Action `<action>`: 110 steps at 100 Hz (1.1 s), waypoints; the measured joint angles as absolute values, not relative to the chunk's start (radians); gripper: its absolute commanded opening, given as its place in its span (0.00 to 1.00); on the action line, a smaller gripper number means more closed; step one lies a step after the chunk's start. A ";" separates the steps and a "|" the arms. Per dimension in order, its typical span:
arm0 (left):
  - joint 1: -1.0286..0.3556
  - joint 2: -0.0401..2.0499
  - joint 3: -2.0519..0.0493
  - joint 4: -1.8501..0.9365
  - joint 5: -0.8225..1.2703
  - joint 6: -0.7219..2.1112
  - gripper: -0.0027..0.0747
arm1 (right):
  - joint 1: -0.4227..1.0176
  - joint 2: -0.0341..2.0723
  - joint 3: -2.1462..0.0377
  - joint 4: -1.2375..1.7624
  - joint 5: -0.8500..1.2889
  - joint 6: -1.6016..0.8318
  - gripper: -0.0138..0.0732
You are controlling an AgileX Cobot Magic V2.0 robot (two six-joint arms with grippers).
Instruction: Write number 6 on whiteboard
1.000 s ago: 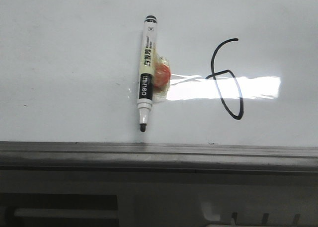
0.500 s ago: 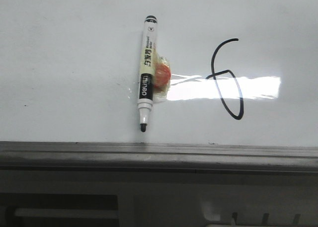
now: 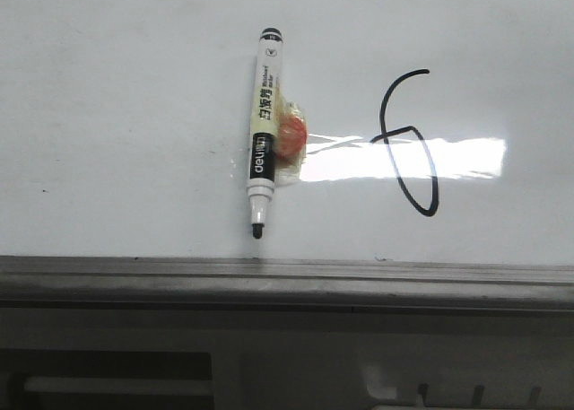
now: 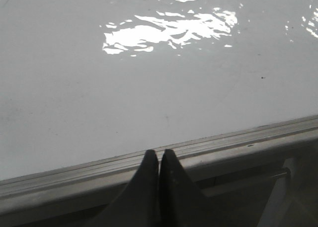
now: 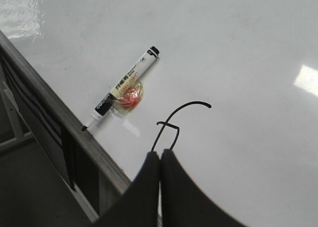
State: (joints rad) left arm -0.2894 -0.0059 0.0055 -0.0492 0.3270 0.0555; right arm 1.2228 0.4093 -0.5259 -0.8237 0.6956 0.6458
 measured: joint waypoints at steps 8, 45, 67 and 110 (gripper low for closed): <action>-0.289 -0.006 0.006 -0.049 0.327 0.055 0.01 | 1.223 0.409 -0.526 -0.824 0.696 0.646 0.09; -0.289 -0.006 0.006 -0.049 0.327 0.055 0.01 | 1.223 0.409 -0.524 -0.824 0.696 0.646 0.08; -0.289 -0.006 0.006 -0.049 0.327 0.055 0.01 | 1.223 0.409 -0.474 -0.832 0.694 0.646 0.09; -0.289 -0.006 0.006 -0.049 0.327 0.055 0.01 | 0.996 0.404 -0.337 -0.766 0.446 0.629 0.09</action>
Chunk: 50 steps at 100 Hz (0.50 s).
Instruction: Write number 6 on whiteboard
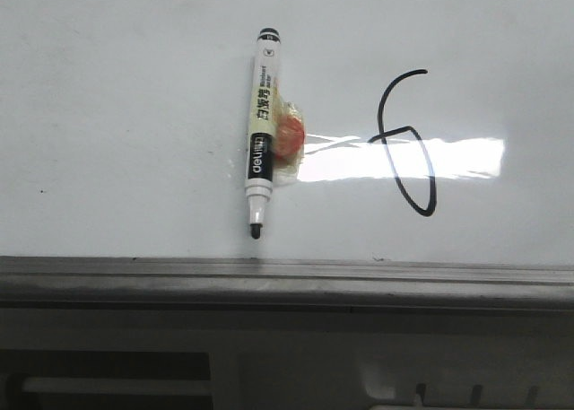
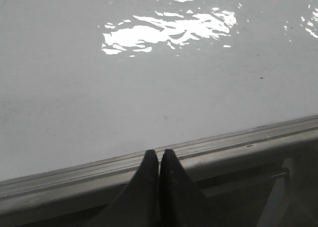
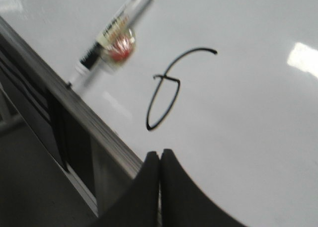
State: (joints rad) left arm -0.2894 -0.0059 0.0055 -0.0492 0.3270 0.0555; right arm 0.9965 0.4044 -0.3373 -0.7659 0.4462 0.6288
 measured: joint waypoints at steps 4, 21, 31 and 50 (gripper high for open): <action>-0.289 -0.006 0.006 -0.049 0.327 0.055 0.01 | 0.943 0.404 -0.337 -0.725 0.382 0.589 0.09; -0.289 -0.006 0.006 -0.049 0.327 0.055 0.01 | 0.684 0.404 -0.301 -0.530 0.239 0.398 0.09; -0.289 -0.006 0.006 -0.049 0.327 0.055 0.01 | 0.509 0.403 -0.218 -0.441 0.148 0.365 0.09; -0.289 -0.006 0.006 -0.049 0.327 0.055 0.01 | 0.255 0.327 -0.045 -0.396 -0.018 0.354 0.09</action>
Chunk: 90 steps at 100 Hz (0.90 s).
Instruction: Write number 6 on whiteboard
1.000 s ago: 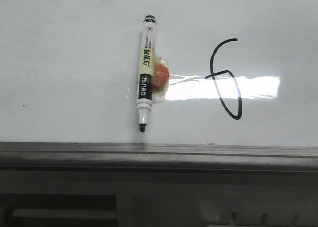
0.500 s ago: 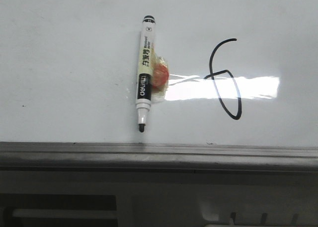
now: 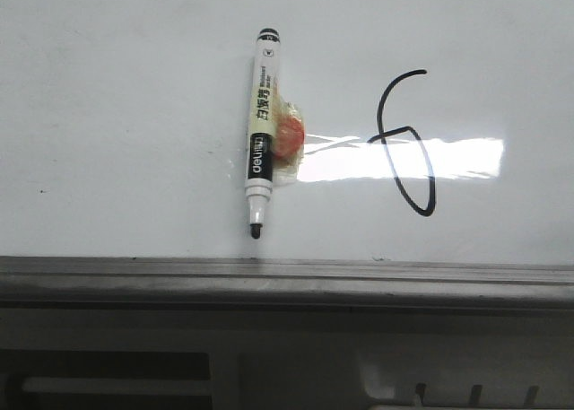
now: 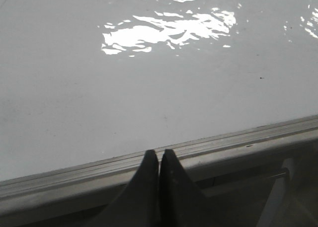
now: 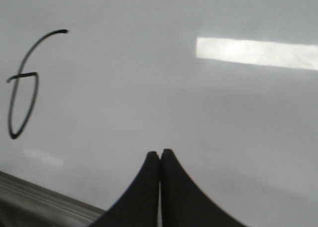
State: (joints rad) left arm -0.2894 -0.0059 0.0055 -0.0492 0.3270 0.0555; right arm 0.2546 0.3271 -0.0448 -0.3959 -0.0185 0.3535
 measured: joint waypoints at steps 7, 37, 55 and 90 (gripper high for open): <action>-0.289 -0.006 0.006 -0.049 0.327 0.055 0.01 | 0.193 0.255 -0.003 -0.373 0.000 0.351 0.09; -0.289 -0.006 0.006 -0.049 0.327 0.055 0.01 | 0.031 -0.005 0.015 -0.269 0.264 0.349 0.09; -0.289 -0.006 0.006 -0.049 0.327 0.055 0.01 | 0.007 -0.010 0.015 -0.250 0.309 0.347 0.09; -0.289 -0.006 0.006 -0.049 0.327 0.055 0.01 | 0.007 -0.010 0.015 -0.248 0.327 0.347 0.09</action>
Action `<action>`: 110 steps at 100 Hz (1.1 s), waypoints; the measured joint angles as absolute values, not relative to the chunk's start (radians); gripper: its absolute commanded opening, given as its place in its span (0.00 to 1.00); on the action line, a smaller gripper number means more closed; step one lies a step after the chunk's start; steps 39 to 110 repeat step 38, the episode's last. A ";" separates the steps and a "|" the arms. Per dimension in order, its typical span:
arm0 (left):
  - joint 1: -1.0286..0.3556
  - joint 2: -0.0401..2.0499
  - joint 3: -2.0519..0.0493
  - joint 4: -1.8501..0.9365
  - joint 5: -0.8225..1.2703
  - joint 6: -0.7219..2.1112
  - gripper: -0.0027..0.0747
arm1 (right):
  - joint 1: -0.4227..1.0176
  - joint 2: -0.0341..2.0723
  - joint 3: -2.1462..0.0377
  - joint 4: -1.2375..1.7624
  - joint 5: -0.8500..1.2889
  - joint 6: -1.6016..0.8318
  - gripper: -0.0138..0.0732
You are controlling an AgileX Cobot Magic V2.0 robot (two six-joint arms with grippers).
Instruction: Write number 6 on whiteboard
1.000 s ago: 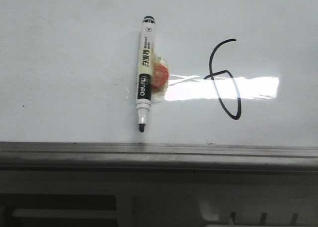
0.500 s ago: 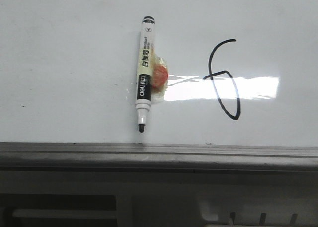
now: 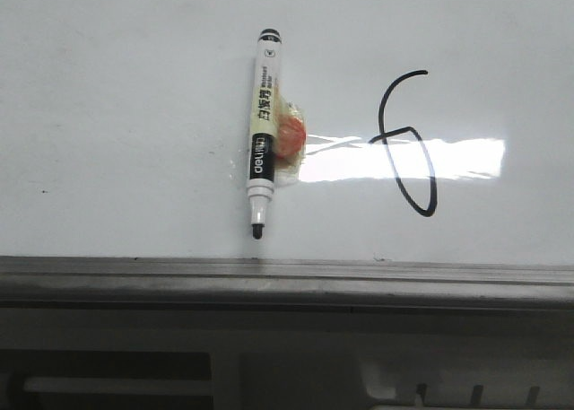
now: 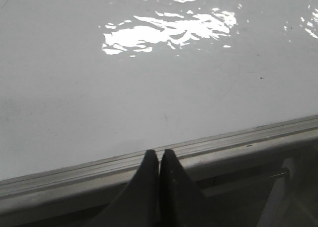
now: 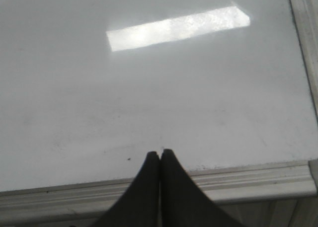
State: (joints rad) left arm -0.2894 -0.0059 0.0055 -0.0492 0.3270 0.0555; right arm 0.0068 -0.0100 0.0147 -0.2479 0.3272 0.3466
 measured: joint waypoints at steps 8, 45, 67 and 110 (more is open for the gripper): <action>-0.289 -0.006 0.006 -0.049 0.327 0.055 0.01 | 0.007 -0.010 0.013 -0.248 0.329 0.347 0.09; -0.289 -0.006 0.006 -0.049 0.327 0.055 0.01 | 0.007 -0.010 0.013 -0.248 0.330 0.347 0.09; -0.289 -0.006 0.006 -0.049 0.327 0.055 0.01 | 0.007 -0.010 0.013 -0.248 0.330 0.347 0.09; -0.289 -0.006 0.006 -0.049 0.327 0.055 0.01 | 0.007 -0.010 0.013 -0.248 0.330 0.347 0.09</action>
